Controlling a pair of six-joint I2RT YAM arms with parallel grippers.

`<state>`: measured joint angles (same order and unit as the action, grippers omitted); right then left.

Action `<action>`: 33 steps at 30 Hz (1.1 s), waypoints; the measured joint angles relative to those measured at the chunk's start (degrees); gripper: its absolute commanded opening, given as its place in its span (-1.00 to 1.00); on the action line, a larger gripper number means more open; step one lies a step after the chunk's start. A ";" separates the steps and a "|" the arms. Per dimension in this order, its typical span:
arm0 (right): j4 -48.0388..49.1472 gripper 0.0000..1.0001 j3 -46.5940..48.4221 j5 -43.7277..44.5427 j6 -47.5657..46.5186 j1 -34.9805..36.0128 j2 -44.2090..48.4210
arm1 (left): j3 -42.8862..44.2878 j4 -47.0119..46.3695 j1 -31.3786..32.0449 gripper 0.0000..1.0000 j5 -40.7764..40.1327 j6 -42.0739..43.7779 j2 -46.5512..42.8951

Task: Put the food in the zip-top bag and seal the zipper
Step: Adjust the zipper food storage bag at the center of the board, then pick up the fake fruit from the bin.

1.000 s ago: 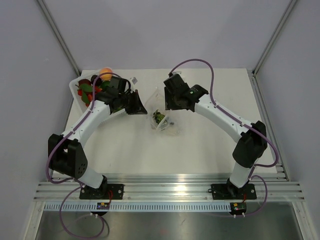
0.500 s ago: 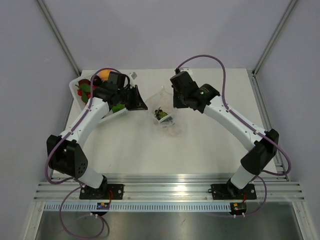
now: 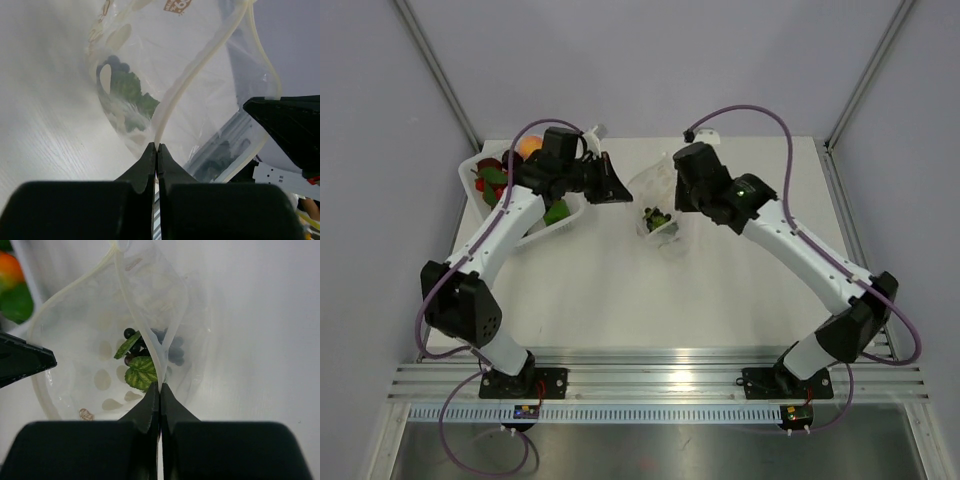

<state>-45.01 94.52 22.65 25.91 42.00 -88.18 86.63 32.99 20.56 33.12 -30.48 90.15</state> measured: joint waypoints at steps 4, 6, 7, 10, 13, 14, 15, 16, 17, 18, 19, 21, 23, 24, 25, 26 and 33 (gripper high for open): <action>-0.11 -1.00 -2.10 0.35 0.70 0.00 -9.11 | -2.84 0.66 0.33 -1.00 0.87 1.16 8.24; -0.20 -1.00 -3.34 0.22 0.81 0.00 -11.87 | -3.98 2.29 0.42 -1.00 0.11 1.95 10.12; -0.37 -1.00 -4.04 0.13 0.81 0.00 -12.20 | -4.17 3.58 0.46 -1.00 -0.50 2.43 10.19; -0.66 -1.00 -3.50 0.00 0.79 0.00 -11.50 | -3.17 5.55 0.44 -1.00 -2.38 3.93 8.96; -0.11 -1.00 -0.83 -1.27 0.72 0.00 -10.91 | -1.29 6.60 0.15 -1.00 -4.17 5.29 7.58; 0.42 -1.00 0.15 -1.75 0.74 0.00 -10.88 | -0.92 6.86 -0.17 -1.00 -4.72 5.62 6.95; 0.81 -1.00 1.01 -2.69 0.76 0.00 -10.88 | -0.70 7.17 -0.63 -1.00 -5.16 5.97 6.45; 1.25 -1.00 1.68 -3.43 0.83 0.00 -10.88 | -0.68 7.34 -1.18 -1.00 -5.62 6.21 5.97; 1.70 -1.00 2.10 -4.33 1.03 0.00 -10.88 | -0.66 7.65 -1.86 -1.00 -6.19 6.54 5.68; 1.99 -1.00 2.54 -5.18 1.36 0.00 -10.97 | -0.61 7.98 -2.47 -0.99 -6.93 6.78 5.60; 2.21 -1.00 3.08 -6.10 1.77 0.00 -11.21 | -0.59 8.28 -3.17 -0.58 -7.89 7.06 5.60; 2.56 -1.00 4.31 -7.37 2.73 0.00 -12.11 | -0.52 9.33 -4.17 -0.12 -9.44 8.26 5.60; 3.32 -1.00 5.66 -8.72 3.54 -0.02 -13.62 | -0.31 10.54 -5.11 0.37 -10.84 8.87 5.60; 3.63 -1.00 6.21 -9.03 3.85 0.00 -14.43 | -0.26 10.86 -5.35 0.42 -11.39 9.33 5.60; 3.80 -1.00 6.67 -9.66 4.11 0.00 -15.17 | -0.20 11.21 -5.46 0.45 -12.11 9.55 5.57; 4.02 -1.00 6.88 -9.99 4.28 0.00 -15.76 | 0.00 11.72 -5.49 0.45 -12.87 9.70 5.57; 4.96 -1.00 7.65 -12.48 5.03 0.00 -18.67 | 4.79 15.41 -6.36 0.39 -17.86 10.56 3.72</action>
<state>-40.05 102.17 10.17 30.94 42.00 -106.85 91.42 48.40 14.20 15.27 -19.92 93.86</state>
